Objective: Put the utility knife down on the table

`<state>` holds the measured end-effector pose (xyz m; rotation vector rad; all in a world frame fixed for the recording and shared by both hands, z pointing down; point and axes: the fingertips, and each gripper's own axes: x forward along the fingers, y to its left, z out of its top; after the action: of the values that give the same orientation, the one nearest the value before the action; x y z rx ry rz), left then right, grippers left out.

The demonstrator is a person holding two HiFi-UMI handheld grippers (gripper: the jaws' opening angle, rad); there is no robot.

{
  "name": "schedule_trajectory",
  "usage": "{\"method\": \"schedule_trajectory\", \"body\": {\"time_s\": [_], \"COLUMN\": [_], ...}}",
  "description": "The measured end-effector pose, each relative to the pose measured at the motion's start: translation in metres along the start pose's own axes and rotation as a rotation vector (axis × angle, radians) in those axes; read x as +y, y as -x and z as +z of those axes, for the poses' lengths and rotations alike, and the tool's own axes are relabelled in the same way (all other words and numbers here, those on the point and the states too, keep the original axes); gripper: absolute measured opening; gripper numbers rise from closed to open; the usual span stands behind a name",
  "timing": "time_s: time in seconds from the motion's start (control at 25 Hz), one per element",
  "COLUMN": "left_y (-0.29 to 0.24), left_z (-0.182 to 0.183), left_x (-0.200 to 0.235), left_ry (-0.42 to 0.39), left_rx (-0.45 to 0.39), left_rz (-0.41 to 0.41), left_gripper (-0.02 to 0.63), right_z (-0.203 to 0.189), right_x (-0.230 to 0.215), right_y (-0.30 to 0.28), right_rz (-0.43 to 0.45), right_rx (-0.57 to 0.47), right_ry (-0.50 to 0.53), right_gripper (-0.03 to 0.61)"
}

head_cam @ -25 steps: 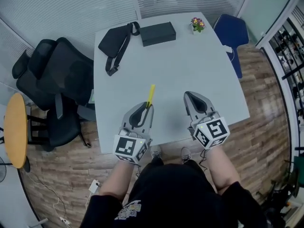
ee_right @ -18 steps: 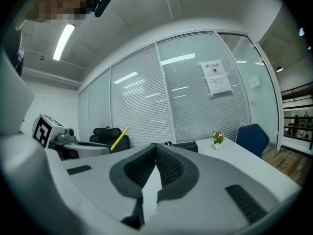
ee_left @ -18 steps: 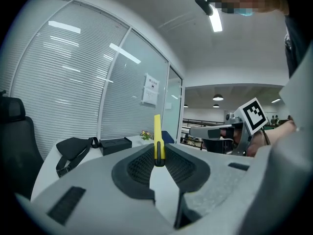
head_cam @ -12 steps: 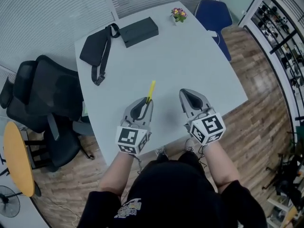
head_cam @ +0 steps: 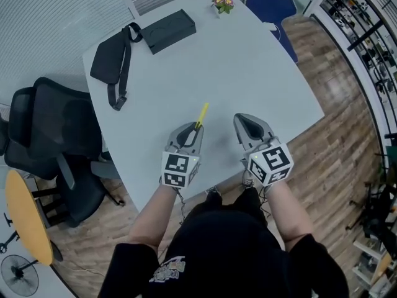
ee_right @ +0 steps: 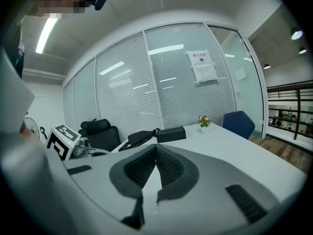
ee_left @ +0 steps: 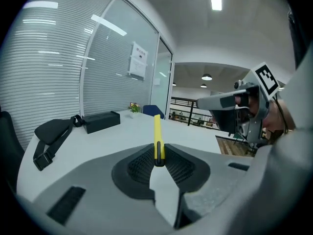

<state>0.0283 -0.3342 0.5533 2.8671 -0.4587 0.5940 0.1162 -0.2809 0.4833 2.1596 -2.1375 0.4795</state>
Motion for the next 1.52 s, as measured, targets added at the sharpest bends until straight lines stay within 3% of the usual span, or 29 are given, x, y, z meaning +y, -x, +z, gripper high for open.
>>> {"method": "schedule_trajectory", "body": {"time_s": [0.92,1.52], "left_y": [-0.043,-0.042], "left_z": [-0.152,-0.171], "left_x": [0.009,0.008], "left_ry": [0.013,-0.003], "left_rx": [0.433,0.498], "left_rz": [0.013,0.009], "left_gripper": [0.066,0.066], "right_z": [-0.047,-0.055], "right_x": [0.007,0.010], "right_y": [-0.004,-0.001], "right_rz": [-0.001,0.004], "right_rx": [0.100,0.115], "right_ry": [-0.041,-0.049], "right_gripper": [0.003,0.003]}}
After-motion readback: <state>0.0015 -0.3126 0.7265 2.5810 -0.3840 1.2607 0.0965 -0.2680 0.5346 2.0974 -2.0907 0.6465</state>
